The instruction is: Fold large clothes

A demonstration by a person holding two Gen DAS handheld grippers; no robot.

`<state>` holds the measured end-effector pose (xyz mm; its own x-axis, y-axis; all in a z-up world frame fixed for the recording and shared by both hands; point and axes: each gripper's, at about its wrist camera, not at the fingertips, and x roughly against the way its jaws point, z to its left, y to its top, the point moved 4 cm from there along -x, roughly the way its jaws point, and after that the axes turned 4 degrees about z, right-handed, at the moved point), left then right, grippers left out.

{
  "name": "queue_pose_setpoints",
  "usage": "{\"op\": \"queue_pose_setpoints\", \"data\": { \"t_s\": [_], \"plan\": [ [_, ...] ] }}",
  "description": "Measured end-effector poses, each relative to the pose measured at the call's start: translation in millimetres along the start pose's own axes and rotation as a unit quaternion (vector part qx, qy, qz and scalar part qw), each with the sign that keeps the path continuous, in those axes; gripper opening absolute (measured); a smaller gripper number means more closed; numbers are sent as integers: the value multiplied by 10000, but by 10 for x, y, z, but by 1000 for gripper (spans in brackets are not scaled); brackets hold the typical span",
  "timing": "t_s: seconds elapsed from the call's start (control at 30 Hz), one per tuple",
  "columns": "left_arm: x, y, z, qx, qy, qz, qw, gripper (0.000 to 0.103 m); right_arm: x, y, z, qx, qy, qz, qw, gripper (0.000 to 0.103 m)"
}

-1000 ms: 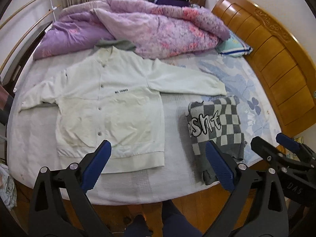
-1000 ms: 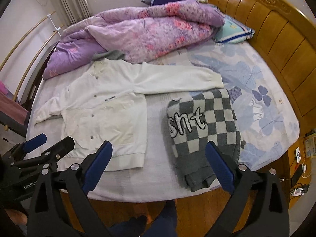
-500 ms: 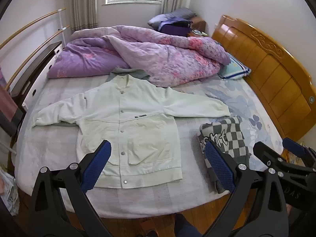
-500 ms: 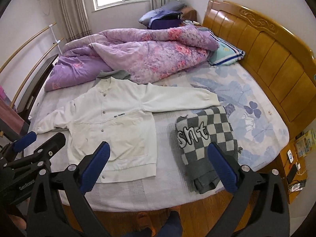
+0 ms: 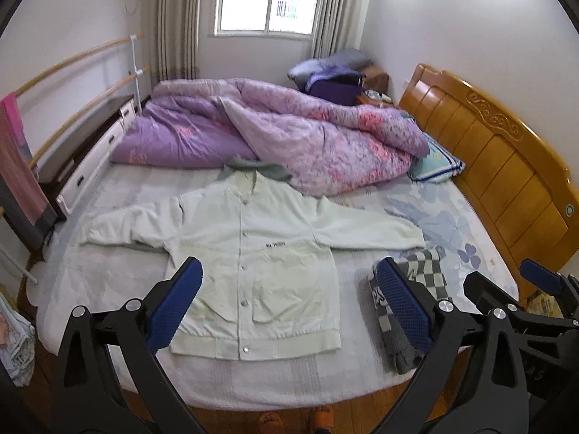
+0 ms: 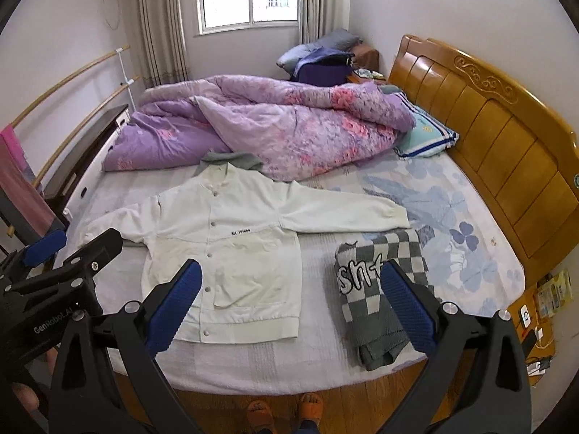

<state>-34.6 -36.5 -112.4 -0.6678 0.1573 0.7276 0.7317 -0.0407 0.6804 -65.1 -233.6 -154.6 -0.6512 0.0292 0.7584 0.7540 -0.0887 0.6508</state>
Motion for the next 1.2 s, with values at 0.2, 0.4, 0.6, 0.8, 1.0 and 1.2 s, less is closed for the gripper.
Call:
{"op": "queue_pose_setpoints", "data": {
  "t_s": [0.2,0.4,0.6,0.8,1.0,1.2],
  "plan": [
    [265,138,-71,-70,123,-293,9995,98,286,140,-5,57,-29,-366,9993,95],
    [543,296,-130,-152,165,-655,9976,98,559,249,-22,40,-11,-749,9972,95],
    [839,414,-203,-161,150,-995,9948,98,854,323,-39,143,-167,-1292,9914,95],
    [1048,457,-250,-181,119,-1202,9925,98,1028,335,-82,126,-164,-1557,9876,95],
    [1200,451,-282,-260,278,-1420,9891,98,1085,334,-96,94,-143,-1693,9854,95],
    [1310,439,-272,-255,328,-1576,9866,98,1128,314,-59,154,-168,-1814,9832,95]
  ]
}}
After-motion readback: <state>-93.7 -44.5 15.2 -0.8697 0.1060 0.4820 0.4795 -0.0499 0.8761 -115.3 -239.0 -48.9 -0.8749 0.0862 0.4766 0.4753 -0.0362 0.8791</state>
